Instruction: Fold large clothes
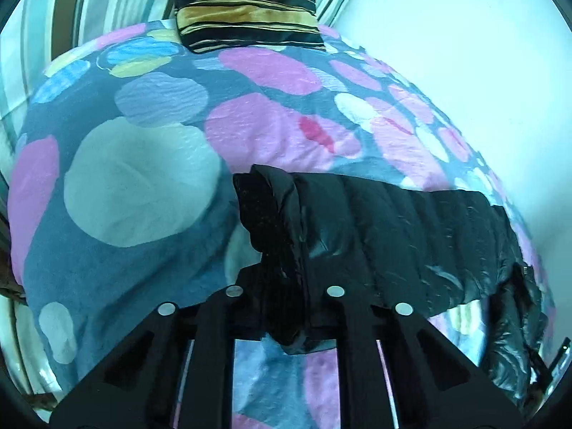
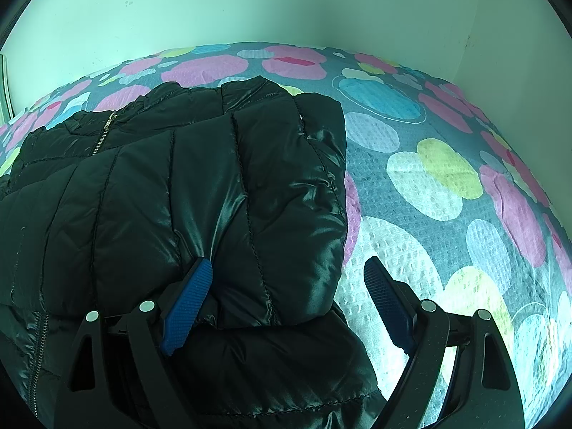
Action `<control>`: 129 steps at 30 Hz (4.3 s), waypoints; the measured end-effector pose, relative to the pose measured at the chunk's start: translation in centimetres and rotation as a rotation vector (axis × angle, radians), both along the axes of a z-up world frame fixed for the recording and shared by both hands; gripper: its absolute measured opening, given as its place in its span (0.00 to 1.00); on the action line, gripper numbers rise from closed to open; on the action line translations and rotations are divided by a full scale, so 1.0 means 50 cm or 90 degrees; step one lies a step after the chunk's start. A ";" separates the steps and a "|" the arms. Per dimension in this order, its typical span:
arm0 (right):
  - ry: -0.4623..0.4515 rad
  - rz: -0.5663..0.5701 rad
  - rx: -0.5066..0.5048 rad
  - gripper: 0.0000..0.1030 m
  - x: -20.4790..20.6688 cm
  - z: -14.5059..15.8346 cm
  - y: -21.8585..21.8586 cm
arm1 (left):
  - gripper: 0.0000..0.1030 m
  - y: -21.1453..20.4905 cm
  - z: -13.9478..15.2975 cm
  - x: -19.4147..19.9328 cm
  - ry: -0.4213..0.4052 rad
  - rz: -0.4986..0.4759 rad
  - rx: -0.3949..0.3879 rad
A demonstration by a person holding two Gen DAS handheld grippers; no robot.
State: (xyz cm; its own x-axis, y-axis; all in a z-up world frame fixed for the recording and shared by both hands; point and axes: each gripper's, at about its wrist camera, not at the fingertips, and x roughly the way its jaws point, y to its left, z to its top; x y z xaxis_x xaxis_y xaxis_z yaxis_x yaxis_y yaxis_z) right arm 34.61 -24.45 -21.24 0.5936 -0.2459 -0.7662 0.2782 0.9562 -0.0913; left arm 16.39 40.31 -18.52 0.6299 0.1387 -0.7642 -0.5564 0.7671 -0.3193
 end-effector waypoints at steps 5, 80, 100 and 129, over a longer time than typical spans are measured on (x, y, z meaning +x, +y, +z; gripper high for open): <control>-0.001 -0.001 0.003 0.83 0.000 0.001 -0.001 | 0.10 -0.024 0.033 0.016 -0.016 -0.026 0.011; -0.008 0.079 0.180 0.78 0.072 0.063 0.027 | 0.62 -0.463 0.082 0.352 0.007 -0.275 0.200; -0.004 0.055 0.079 0.12 0.088 0.062 -0.031 | 0.64 -0.583 0.012 0.496 0.077 -0.357 0.289; 0.018 0.075 0.070 0.18 0.101 0.017 -0.022 | 0.70 -0.572 -0.033 0.582 0.131 -0.355 0.269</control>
State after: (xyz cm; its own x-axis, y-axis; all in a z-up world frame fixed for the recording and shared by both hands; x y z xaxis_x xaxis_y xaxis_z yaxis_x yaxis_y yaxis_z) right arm 39.68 -25.56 -20.41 0.5914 -0.0899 -0.8014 0.1629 0.9866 0.0095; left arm 45.51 11.73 -20.16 0.5427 0.1489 -0.8266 -0.0637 0.9886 0.1362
